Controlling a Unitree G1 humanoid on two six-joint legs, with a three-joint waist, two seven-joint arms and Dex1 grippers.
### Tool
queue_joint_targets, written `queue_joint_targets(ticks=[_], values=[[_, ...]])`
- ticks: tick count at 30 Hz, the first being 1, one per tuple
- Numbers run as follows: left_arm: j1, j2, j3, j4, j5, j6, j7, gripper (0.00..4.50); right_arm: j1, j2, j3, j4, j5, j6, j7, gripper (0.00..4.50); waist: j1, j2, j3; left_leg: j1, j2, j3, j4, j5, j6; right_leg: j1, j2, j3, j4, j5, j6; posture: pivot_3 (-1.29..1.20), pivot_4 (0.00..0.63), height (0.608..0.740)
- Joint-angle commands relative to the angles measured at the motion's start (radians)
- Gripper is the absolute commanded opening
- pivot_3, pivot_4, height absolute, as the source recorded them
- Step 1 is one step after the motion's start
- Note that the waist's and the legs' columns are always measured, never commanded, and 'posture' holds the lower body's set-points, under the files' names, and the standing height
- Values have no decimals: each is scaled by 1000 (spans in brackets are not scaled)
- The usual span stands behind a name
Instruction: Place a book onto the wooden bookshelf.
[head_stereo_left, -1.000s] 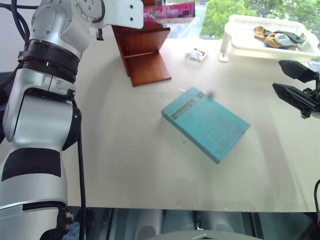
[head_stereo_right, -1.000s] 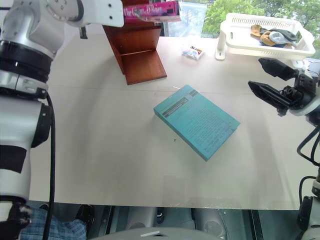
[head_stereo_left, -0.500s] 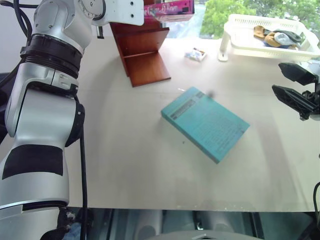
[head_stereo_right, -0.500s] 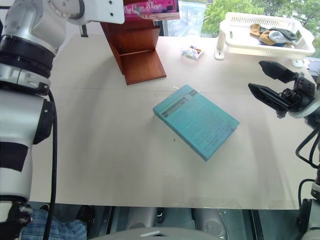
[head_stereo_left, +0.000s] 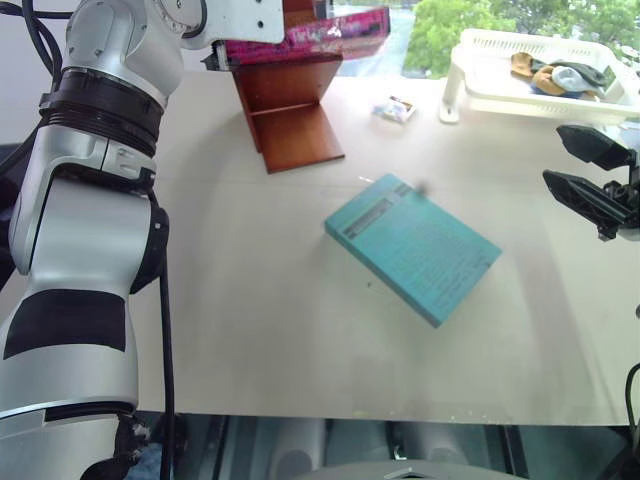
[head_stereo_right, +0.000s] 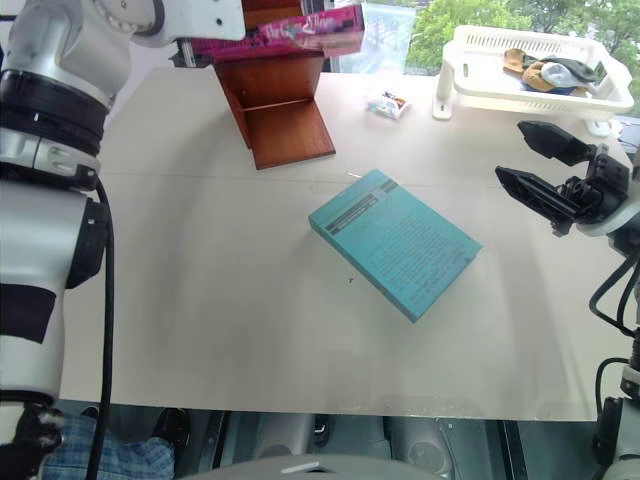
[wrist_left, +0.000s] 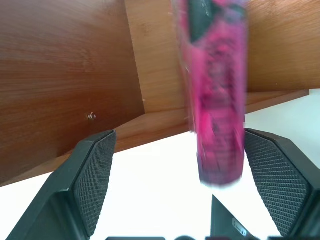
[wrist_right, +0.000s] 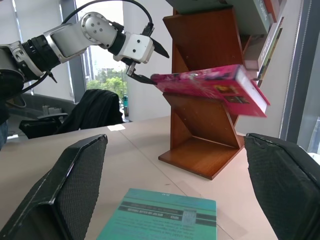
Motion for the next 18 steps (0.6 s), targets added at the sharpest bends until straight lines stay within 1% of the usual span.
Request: queue_joint_targets(ticks=[1, 10, 14, 16, 18], values=[[-17, 17, 21, -45, -7, 3, -10, 4434, -13, 0, -18, -29, 4, -16, -7, 4500, 0, 0, 0, 0, 0, 0, 0, 0, 0, 0, 0, 0, 0, 0, 0, 0, 150, 740], [-19, 21, 26, -62, -13, 8, -26, 4434, -11, -7, -22, -31, 4, -11, -8, 4500, 0, 0, 0, 0, 0, 0, 0, 0, 0, 0, 0, 0, 0, 0, 0, 0, 150, 740], [9, 41, 42, -126, -33, 17, -62, 4434, -8, -11, -23, -30, 2, -10, -8, 4500, 0, 0, 0, 0, 0, 0, 0, 1, -1, 0, 0, 0, 0, 0, 0, 0, 150, 740], [35, 63, 63, -177, -65, 16, -99, 4434, -6, -13, -25, -30, 1, -8, -7, 4500, 0, 0, 0, 0, 0, 0, 0, 2, -3, 0, 0, 0, 0, 0, 0, 0, 150, 740], [77, 80, 108, -237, -147, 17, -181, 4434, -5, -15, -26, -30, 0, -7, -7, 4500, -2, 0, 0, 0, 0, 0, 0, 2, -3, 0, 0, 0, 0, 0, 0, 0, 150, 740]])
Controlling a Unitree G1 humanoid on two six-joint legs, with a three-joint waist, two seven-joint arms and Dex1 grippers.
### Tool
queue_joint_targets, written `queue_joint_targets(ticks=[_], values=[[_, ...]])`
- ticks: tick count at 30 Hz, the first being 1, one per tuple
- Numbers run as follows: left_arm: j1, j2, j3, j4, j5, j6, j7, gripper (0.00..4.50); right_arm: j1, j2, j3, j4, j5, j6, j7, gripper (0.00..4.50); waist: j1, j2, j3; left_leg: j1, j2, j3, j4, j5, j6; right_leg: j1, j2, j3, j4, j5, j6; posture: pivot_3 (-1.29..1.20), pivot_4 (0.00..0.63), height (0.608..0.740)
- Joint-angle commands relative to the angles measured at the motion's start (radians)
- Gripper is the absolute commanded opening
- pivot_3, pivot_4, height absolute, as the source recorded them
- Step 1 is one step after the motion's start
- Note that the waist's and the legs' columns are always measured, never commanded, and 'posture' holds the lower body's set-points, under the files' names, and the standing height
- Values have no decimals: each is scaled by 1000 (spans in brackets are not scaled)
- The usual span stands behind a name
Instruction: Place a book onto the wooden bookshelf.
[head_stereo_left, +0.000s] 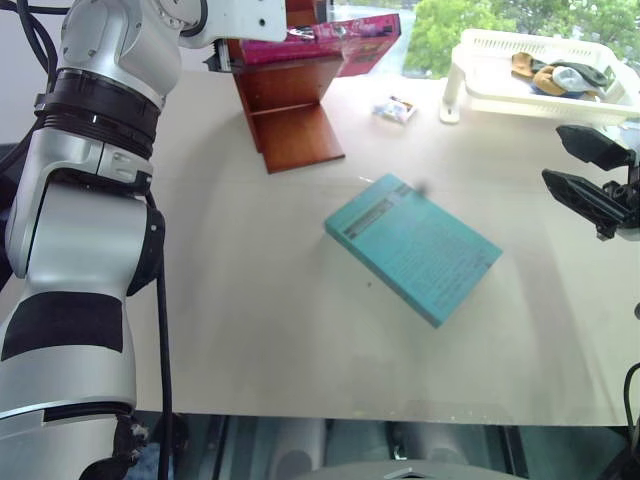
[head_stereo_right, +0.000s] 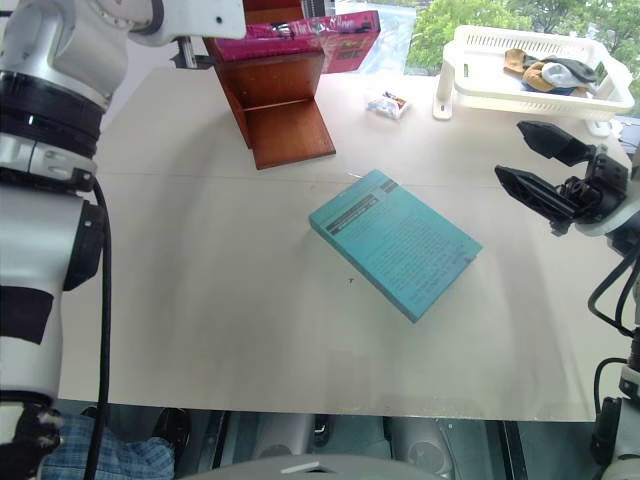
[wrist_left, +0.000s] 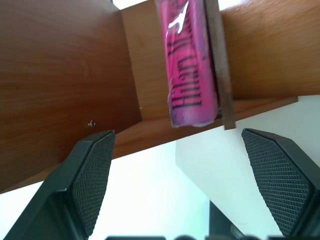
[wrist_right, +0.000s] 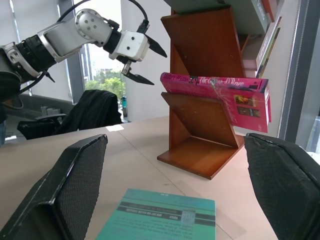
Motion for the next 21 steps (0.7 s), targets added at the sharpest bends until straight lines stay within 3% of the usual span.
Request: queue_joint_targets(ticks=[1, 5, 9, 13, 16, 21], values=[[51, 54, 99, -137, -132, 6, -128, 4434, -5, -20, -26, -30, 4, -6, -1, 4500, -2, 0, 0, 0, 0, 0, 0, 0, 0, 0, 0, 0, 0, 0, 0, 0, 150, 740], [156, 113, 187, -261, -257, 45, -228, 4434, -1, -25, -26, -29, 1, -3, 2, 4500, -2, 0, 0, 0, 1, -1, 1, 0, 0, 0, 0, 0, 1, 0, 0, 0, 150, 740], [287, 113, 310, -431, -451, 177, -307, 4434, 14, -33, -25, -19, -9, -1, 13, 4500, 0, 0, 0, 0, 1, -2, 3, 0, 0, 1, 0, -2, 2, 0, 0, 0, 150, 740], [521, 33, 433, -676, -656, 423, -303, 4434, 81, -49, -6, -3, -62, -13, 39, 4500, 5, 2, -1, 0, 0, -3, 5, 0, 0, 2, -1, -3, 3, 0, 0, 0, 150, 740], [701, -72, 554, -850, -806, 617, -206, 4434, 150, -49, -6, 21, -100, -27, 49, 4500, 5, 2, -1, 0, 1, -5, 7, 0, 1, 3, -2, -4, 5, 0, 0, 0, 150, 740], [1135, -131, 702, -942, -930, 437, -172, 4434, 278, -34, -8, 114, -229, -159, 61, 4500, -17, 4, -3, 5, 1, -2, 8, -1, 4, 3, -2, 0, 12, 0, 0, 0, 150, 740]])
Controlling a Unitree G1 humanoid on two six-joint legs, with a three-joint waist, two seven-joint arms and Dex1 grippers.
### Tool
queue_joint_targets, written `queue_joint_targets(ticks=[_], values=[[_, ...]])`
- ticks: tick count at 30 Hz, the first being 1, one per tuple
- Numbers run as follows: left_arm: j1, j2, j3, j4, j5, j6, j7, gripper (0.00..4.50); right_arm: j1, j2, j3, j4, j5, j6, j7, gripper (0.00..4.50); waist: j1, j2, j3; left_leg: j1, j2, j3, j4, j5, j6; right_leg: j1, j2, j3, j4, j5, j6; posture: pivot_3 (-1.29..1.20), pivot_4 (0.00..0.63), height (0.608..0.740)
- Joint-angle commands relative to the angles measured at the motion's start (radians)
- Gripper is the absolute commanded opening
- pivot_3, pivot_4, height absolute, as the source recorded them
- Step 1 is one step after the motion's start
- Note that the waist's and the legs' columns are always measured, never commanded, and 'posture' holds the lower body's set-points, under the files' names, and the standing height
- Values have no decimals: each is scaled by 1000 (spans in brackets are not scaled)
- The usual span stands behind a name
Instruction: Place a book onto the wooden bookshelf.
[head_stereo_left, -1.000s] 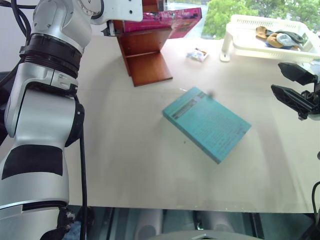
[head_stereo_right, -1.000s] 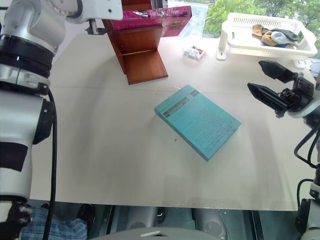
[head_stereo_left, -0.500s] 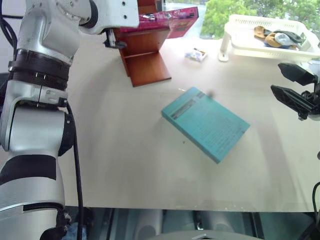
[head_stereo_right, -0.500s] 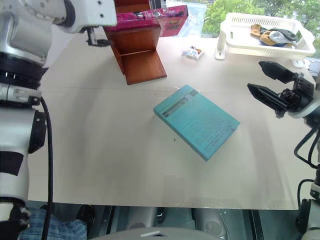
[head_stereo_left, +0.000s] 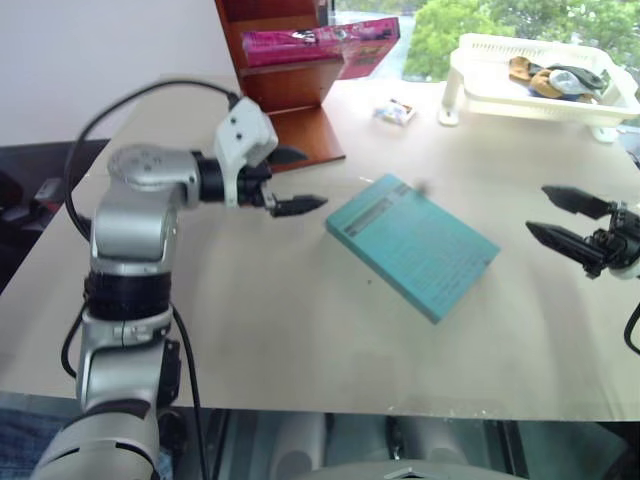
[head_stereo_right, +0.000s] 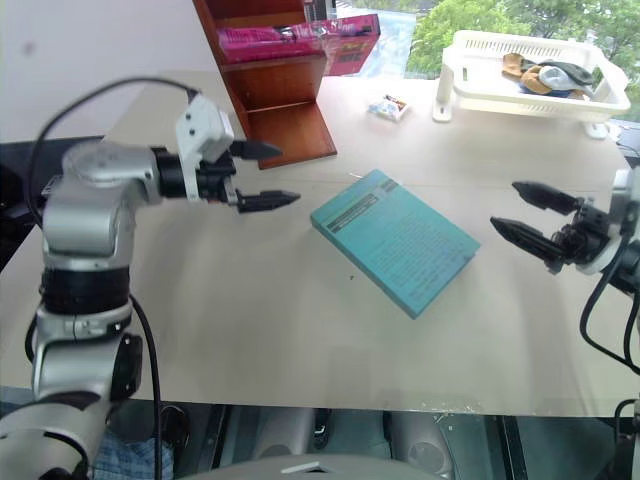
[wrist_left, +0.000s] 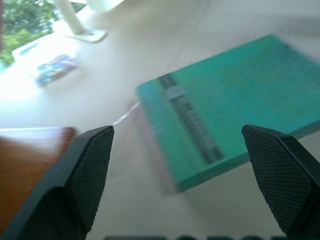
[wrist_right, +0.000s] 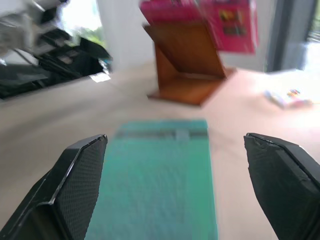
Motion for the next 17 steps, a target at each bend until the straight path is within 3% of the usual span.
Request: queue_joint_targets(ticks=[1, 5, 11, 17], values=[[223, 14, 109, -61, -83, -73, 18, 4434, 77, -10, -23, 44, -69, -90, 27, 4500, -11, 0, 0, 2, 0, 1, -2, 0, 0, 1, 0, 1, 0, 0, 0, 0, 150, 740], [383, -2, 206, -64, -213, -11, 60, 4434, 165, -36, -26, 93, -132, -154, 61, 4500, -12, -2, 2, 5, 1, 0, -3, 1, -1, 3, 1, 1, 1, 0, 0, 0, 150, 740], [560, 20, 204, 13, -172, -182, 113, 4434, 247, -34, -41, 222, -190, -282, 111, 4500, -13, -2, 2, 31, 1, 1, -11, 0, -2, 31, -1, 3, -15, -1, 0, 0, 150, 740], [604, 39, 203, 38, -184, -258, 142, 4434, 265, -14, -73, 284, -158, -345, 147, 4500, -13, -2, 2, 30, 0, 1, -15, 0, -2, 31, -2, 3, -19, 0, 0, 0, 150, 740]])
